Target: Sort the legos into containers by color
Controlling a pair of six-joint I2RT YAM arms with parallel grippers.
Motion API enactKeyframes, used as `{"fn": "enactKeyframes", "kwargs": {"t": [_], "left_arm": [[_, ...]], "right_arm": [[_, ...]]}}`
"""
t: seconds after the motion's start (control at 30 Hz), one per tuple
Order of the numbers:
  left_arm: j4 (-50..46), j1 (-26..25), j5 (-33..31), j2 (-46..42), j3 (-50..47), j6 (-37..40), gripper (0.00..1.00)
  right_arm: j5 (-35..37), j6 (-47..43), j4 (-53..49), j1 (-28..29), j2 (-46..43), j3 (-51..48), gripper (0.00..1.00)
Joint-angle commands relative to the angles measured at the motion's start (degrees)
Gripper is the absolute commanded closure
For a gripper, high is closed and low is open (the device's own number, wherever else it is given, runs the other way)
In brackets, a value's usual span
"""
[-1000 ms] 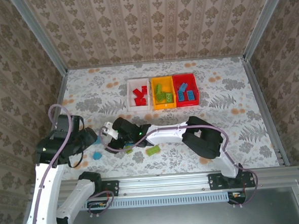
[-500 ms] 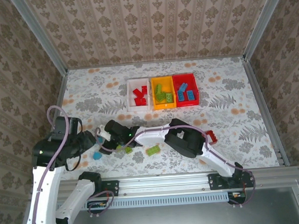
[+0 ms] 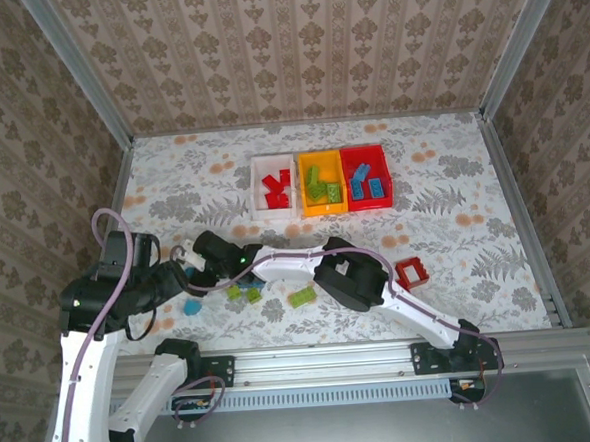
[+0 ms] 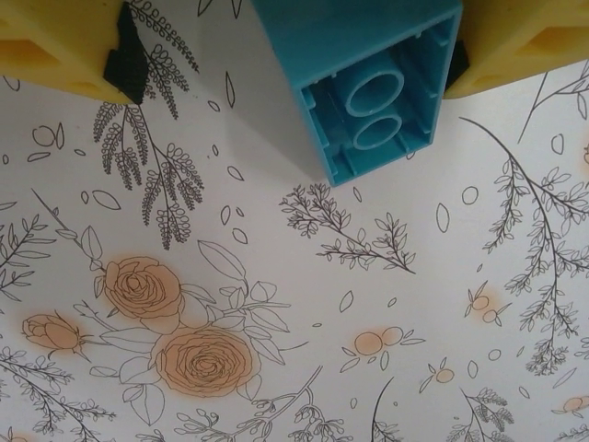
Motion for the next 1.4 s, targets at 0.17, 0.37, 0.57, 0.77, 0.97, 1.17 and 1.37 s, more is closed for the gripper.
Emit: {"fn": "enactKeyframes", "kwargs": {"t": [0.17,0.37,0.57,0.77,0.97,1.17,1.37], "left_arm": [[-1.2,0.5,1.0,0.2,0.1,1.6,0.48],[-0.2,0.7,1.2,0.5,-0.7,1.5,0.48],[5.8,0.9,7.1,2.1,-4.8,1.3,0.48],[22.3,-1.5,17.8,8.3,-11.1,-2.2,0.48],[37.7,-17.1,14.5,25.7,-4.9,-2.0,0.48],[45.9,-25.5,14.9,43.9,8.0,2.5,0.48],[46.7,-29.6,15.7,56.1,20.4,7.0,0.48]], "right_arm": [[-3.1,1.4,0.2,0.0,0.1,-0.7,0.62],[-1.8,0.8,5.0,-0.3,-6.6,-8.3,0.73],[0.8,1.6,11.6,-3.1,-23.4,-24.5,0.75],[3.3,4.1,12.7,-9.6,-42.3,-43.3,0.76],[8.5,9.3,7.4,-21.1,-59.1,-56.7,0.76],[15.2,18.9,-6.2,-34.8,-63.1,-55.6,0.76],[14.1,28.8,-16.1,-42.9,-54.0,-46.0,0.74]]}}
